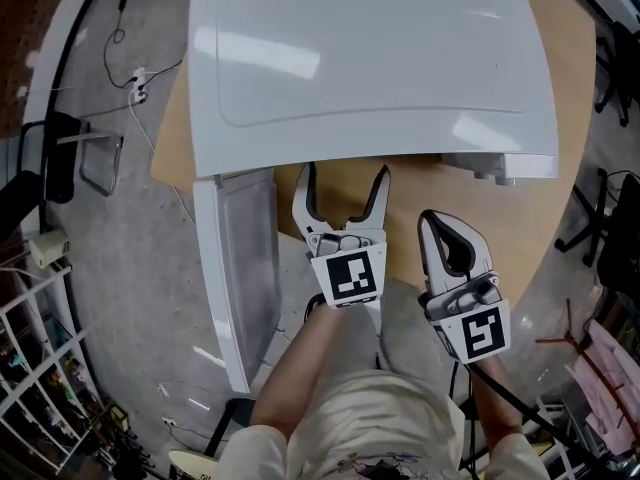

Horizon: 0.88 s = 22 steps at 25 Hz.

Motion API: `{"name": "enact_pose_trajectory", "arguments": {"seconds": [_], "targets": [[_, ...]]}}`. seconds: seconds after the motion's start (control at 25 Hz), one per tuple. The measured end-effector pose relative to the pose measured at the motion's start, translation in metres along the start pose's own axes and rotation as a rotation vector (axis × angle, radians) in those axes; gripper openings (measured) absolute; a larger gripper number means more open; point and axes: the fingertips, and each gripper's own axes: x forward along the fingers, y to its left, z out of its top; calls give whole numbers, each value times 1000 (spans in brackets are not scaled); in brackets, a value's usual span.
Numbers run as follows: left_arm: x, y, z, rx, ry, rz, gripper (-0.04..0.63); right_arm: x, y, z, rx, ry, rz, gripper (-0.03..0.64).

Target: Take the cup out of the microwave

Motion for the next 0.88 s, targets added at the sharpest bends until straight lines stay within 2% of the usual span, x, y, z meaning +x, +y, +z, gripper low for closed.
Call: {"name": "enact_pose_trajectory", "arguments": {"seconds": [0.2, 0.44, 0.68, 0.88], "targets": [[29, 6, -3, 16, -15, 17, 428, 0, -5, 3, 50, -27, -39, 9], [63, 17, -4, 24, -22, 33, 431, -6, -6, -8, 59, -12, -45, 8], [93, 18, 4, 27, -76, 26, 431, -9, -2, -12, 75, -21, -20, 8], [110, 20, 6, 42, -102, 38, 425, -10, -9, -19, 88, 1, -61, 9]]}}
